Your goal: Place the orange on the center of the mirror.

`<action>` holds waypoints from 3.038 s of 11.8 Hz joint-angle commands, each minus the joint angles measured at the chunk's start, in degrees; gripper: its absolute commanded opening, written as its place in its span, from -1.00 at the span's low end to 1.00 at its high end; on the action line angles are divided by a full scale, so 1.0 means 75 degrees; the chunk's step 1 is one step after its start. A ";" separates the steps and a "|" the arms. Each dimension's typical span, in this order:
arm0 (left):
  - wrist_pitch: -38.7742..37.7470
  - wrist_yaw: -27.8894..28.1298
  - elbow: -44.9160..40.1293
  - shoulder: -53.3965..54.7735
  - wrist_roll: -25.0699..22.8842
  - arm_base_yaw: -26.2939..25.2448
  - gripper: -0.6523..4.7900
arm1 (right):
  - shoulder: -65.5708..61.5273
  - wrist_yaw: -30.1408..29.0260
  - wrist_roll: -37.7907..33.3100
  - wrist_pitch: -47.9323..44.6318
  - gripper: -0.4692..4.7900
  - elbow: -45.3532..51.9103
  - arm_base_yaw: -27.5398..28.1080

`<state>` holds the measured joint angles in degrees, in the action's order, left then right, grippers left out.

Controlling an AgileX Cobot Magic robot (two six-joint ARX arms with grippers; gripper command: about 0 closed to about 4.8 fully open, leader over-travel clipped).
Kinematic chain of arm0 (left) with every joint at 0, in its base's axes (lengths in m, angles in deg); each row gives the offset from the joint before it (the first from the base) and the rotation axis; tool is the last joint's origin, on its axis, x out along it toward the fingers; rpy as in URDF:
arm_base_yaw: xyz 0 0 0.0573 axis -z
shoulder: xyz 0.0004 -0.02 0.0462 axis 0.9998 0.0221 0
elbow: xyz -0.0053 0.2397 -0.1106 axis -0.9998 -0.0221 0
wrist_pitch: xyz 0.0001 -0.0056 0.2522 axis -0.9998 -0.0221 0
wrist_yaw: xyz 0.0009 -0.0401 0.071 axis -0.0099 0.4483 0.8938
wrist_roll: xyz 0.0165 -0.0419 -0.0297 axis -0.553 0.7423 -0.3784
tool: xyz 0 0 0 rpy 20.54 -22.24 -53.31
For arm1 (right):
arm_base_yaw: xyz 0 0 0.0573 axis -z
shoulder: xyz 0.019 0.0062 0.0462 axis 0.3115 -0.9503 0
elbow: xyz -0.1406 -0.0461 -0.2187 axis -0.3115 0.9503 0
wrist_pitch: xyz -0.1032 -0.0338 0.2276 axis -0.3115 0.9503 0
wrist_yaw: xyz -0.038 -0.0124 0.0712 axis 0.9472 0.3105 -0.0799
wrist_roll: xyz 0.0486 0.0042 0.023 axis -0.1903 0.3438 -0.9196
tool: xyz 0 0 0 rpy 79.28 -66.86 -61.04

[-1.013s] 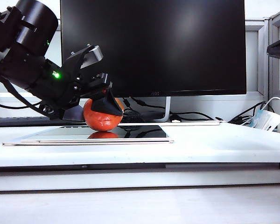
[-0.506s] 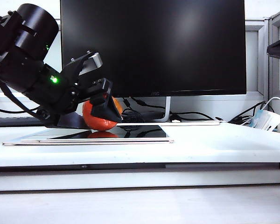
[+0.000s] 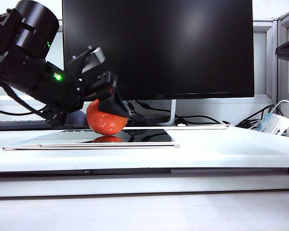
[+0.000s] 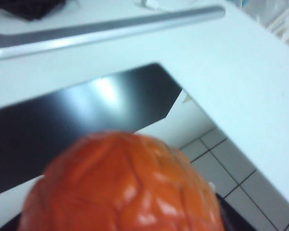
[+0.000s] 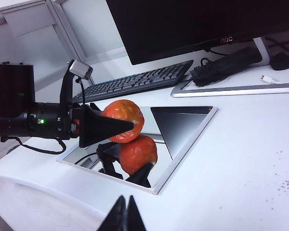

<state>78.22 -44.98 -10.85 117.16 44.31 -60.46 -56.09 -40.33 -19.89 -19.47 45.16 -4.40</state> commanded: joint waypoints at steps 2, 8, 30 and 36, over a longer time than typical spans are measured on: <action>0.1072 -0.0213 0.0012 -0.0280 0.0184 0.0000 1.00 | 0.0003 -0.0015 0.0020 -0.0134 -0.82 0.0052 0.0000; 0.2192 -0.0026 0.0015 -0.2040 0.0119 -0.0003 1.00 | 0.0003 -0.0012 0.0020 -0.0137 -0.82 0.0052 0.0000; -0.8116 0.5333 0.0035 -1.2287 -0.0653 -0.3077 -0.78 | 0.0000 -0.0064 0.0020 0.0102 -0.82 0.0052 -0.0009; -0.4508 0.1364 -0.4520 -1.2289 0.0044 -0.4730 -0.78 | 0.0000 -0.0064 0.0020 0.0102 -0.82 0.0052 -0.0012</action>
<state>40.64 -32.30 -43.81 24.97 44.51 -95.96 -56.09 -40.72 -19.89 -17.85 45.16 -4.42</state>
